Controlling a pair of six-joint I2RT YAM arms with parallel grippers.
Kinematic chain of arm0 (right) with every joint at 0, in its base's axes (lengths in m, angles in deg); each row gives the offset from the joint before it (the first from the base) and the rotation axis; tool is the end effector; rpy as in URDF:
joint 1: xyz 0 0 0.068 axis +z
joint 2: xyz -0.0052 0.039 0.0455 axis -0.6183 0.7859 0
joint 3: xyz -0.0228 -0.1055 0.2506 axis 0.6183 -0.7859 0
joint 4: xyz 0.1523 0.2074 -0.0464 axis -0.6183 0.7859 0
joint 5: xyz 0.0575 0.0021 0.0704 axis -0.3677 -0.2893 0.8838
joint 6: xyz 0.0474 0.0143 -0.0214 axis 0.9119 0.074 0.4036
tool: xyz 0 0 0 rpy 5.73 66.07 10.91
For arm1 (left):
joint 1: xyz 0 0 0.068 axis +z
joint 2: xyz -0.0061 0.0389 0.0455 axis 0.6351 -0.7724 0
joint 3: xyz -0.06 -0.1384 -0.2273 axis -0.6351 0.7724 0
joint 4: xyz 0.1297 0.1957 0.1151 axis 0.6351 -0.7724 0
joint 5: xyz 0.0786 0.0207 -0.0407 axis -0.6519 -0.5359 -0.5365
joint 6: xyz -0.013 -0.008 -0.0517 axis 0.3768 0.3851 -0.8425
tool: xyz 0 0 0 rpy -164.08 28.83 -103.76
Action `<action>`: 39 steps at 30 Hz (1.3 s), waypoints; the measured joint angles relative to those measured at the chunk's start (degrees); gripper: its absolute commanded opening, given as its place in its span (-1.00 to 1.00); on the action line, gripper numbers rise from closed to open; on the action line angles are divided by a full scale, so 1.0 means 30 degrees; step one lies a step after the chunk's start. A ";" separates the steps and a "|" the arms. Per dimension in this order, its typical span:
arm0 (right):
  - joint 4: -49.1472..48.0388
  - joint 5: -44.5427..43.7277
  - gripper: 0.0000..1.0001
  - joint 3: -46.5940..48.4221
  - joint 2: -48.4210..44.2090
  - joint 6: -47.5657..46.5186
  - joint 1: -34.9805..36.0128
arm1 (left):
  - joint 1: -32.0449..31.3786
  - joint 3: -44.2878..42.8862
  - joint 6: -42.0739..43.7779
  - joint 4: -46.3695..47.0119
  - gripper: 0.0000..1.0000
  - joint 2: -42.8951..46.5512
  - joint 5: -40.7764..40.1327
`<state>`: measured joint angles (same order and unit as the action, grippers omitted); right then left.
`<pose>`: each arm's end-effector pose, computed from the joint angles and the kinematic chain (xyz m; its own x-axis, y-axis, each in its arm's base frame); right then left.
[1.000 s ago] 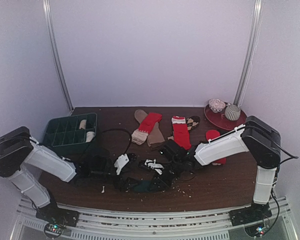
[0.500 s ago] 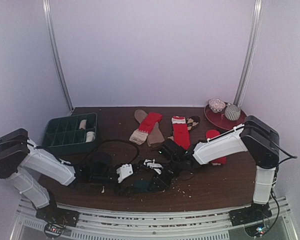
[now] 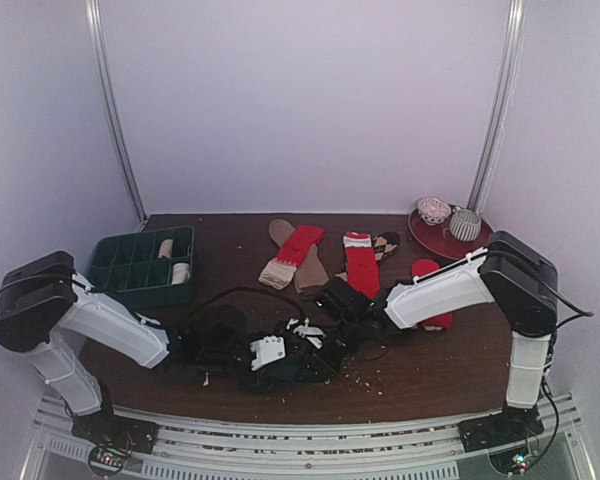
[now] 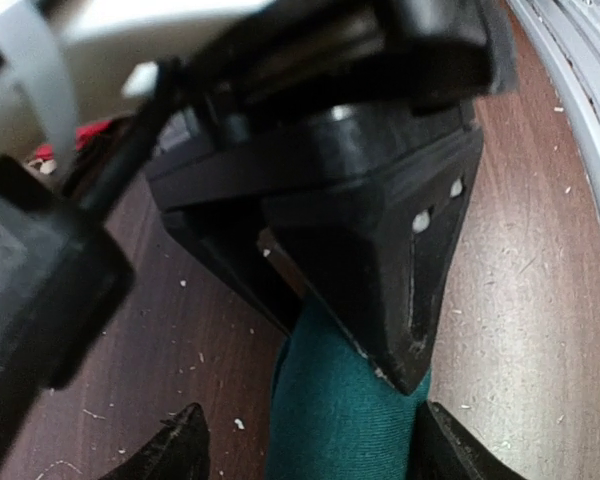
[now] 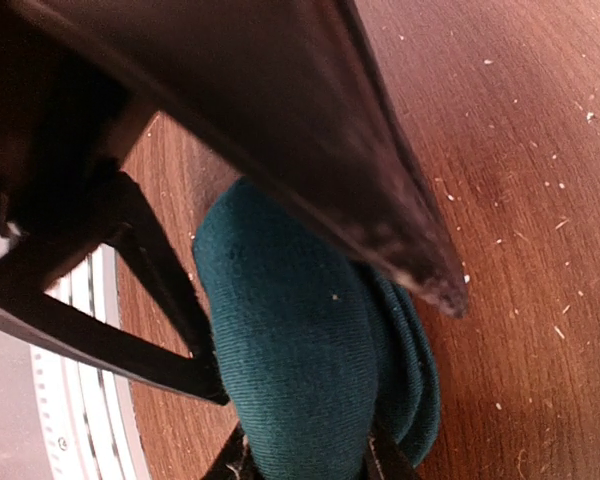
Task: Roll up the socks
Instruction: Roll a pair of socks at the center of the board, then pick up a pair of socks from the center of the board.
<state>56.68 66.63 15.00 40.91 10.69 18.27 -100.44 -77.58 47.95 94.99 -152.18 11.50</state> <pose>0.1943 0.3312 0.1234 -0.4242 -0.6849 -0.5925 -0.8744 0.1396 0.4647 0.1362 -0.2563 0.1254 -0.0238 0.6137 -0.7892 0.9658 0.2179 0.1403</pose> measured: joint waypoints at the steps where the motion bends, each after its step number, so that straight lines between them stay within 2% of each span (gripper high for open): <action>1: 0.0000 0.0007 -0.49 0.0000 0.0007 0.0000 0.0000 | 0.0000 -0.0117 0.0007 -0.0109 0.39 -0.0270 0.0015; 7: 0.0000 0.0007 -0.49 0.0000 0.0007 0.0000 0.0000 | 0.0000 -0.0321 0.0000 -0.0743 0.26 -0.0845 0.0087; 12: 0.0000 0.0000 -0.49 0.0000 0.0007 0.0007 0.0000 | -0.0015 -0.0619 -0.0015 -0.0925 0.03 -0.1231 0.0372; 16: -0.0007 0.0000 -0.49 0.0000 0.0007 0.0007 0.0000 | -0.0036 -0.0670 -0.0073 -0.1086 -0.30 -0.1239 0.0517; 19: 0.0000 0.0000 -0.48 0.0000 0.0007 0.0007 0.0000 | -0.0036 -0.0852 0.0015 -0.1486 -0.46 -0.1239 0.0590; 20: 0.0000 0.0000 -0.48 0.0000 0.0007 0.0007 0.0000 | -0.0036 -0.0903 0.0051 -0.1603 -0.58 -0.1239 0.0627; 22: 0.0000 0.0000 -0.44 0.0000 0.0007 0.0007 0.0000 | -0.0036 -0.0933 0.0095 -0.1683 -1.00 -0.1231 0.0714; 24: 0.0000 0.0007 -0.36 -0.0007 0.0007 0.0036 0.0000 | -0.0036 -0.0933 0.0109 -0.1705 -1.00 -0.1166 0.0823; 29: -0.0146 0.0066 0.06 -0.0029 -0.0328 0.0350 0.0058 | -0.0036 -0.0823 -0.0080 -0.1399 -1.00 -0.1115 0.0831; 34: -0.0270 -0.1421 0.22 -0.0925 -0.1763 0.1195 0.0044 | 0.0204 -0.0357 -0.1406 -0.0372 -1.00 -0.1013 0.0306; 39: -0.0124 -0.3147 0.32 -0.2769 -0.5632 0.2215 -0.1231 | 0.1734 0.0007 -0.3519 -0.1676 -1.00 0.0823 -0.1690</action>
<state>56.31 57.18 6.69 24.01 17.33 14.58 -95.24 -77.56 37.40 89.96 -149.71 6.43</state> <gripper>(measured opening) 0.646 0.089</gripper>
